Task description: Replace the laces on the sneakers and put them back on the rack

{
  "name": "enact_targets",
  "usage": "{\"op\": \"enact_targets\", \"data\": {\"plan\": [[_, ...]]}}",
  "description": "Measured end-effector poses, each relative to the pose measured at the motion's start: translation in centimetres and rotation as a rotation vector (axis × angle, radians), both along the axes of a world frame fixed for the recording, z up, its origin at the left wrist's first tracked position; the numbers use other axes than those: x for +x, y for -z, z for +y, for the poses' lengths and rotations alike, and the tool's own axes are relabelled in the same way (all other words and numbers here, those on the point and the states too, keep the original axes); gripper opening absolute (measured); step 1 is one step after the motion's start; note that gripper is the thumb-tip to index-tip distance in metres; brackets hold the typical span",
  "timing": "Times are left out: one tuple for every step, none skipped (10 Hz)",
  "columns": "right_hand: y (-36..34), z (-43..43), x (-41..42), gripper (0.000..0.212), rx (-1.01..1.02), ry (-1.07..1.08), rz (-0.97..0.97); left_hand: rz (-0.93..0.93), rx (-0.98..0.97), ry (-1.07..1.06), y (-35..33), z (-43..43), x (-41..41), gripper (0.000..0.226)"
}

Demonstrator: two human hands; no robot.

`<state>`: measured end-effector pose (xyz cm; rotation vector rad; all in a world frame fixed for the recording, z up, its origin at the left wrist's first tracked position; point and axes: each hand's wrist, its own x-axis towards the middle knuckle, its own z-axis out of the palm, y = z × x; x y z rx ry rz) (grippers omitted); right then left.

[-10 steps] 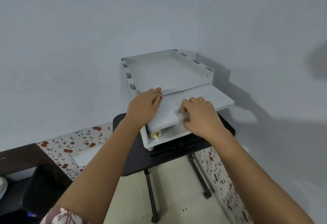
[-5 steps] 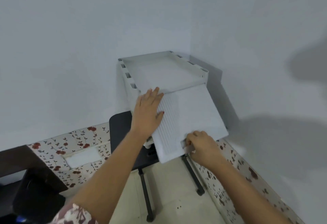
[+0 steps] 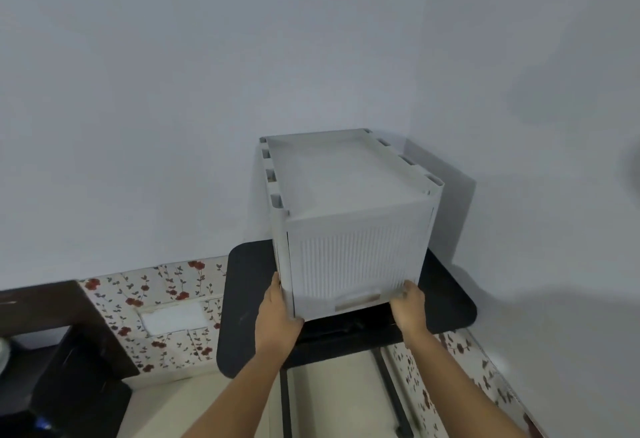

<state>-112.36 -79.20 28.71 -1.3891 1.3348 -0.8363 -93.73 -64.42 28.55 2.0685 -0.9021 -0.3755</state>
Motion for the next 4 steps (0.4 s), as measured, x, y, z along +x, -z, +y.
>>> {"op": "enact_targets", "data": {"plan": [[1.3,-1.2,1.4,0.025,0.039,0.065,0.016,-0.046,0.037,-0.045,-0.2,0.0,-0.3,0.088],[1.6,-0.7,2.0,0.037,0.052,0.079,0.006,-0.079,0.033,-0.077,0.3,-0.1,-0.6,0.079],[1.4,-0.4,2.0,0.050,0.049,0.047,0.013,-0.109,0.028,-0.078,0.3,-0.1,-0.4,0.076],[2.2,-0.1,1.6,0.057,0.023,-0.017,0.014,-0.113,0.017,-0.063,0.6,0.2,-0.4,0.075]]}}
